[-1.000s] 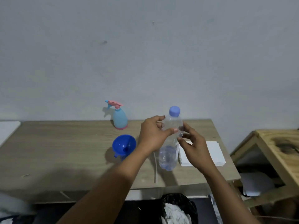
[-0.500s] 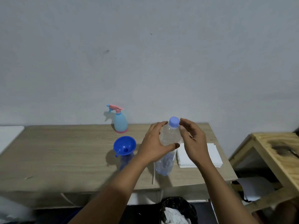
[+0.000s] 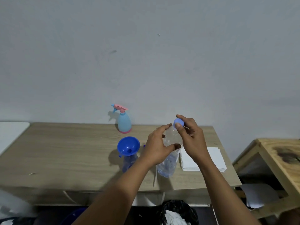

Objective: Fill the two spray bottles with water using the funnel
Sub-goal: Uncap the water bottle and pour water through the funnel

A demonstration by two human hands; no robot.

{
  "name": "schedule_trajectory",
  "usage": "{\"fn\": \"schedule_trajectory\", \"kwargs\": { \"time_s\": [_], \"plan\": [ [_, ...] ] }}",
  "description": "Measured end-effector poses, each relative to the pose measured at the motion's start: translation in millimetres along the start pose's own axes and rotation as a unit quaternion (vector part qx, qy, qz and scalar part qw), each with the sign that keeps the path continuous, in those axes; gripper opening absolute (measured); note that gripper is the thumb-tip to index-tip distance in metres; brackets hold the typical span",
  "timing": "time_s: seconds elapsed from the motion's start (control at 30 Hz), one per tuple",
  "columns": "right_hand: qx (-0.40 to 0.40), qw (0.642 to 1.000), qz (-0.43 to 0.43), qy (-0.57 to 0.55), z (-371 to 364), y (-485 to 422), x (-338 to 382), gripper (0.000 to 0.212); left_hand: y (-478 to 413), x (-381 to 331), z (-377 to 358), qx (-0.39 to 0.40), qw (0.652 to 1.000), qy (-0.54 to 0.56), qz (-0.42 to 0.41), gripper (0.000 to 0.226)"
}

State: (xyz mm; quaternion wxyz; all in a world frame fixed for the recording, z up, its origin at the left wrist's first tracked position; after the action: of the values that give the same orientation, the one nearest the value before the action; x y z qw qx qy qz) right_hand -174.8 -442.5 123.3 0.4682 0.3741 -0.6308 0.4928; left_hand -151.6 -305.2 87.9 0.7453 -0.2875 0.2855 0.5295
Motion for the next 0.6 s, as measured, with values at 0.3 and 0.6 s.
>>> {"fn": "schedule_trajectory", "kwargs": {
  "time_s": [0.3,0.6],
  "plan": [
    [-0.069,0.997,0.030,-0.021,-4.6,8.0,-4.3,0.020,-0.2,2.8,-1.8,-0.008,1.000,0.021,0.005,0.076],
    [-0.065,0.997,0.018,-0.024,-0.8,4.9,-4.0,0.033,-0.8,4.2,-3.9,-0.015,1.000,0.007,0.008,0.073]
  ]
}}
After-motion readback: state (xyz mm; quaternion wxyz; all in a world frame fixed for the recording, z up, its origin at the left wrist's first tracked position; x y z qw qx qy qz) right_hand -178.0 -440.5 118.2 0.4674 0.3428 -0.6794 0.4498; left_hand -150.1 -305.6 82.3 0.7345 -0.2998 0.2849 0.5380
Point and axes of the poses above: each hand's wrist, its own y-axis away from the middle knuckle, its own z-axis out of the back of the hand, x = y × z, the point moved 9 cm from there along -y, towards the middle knuckle, and after that the axes turned 14 degrees about -y, right-handed, at the moved point
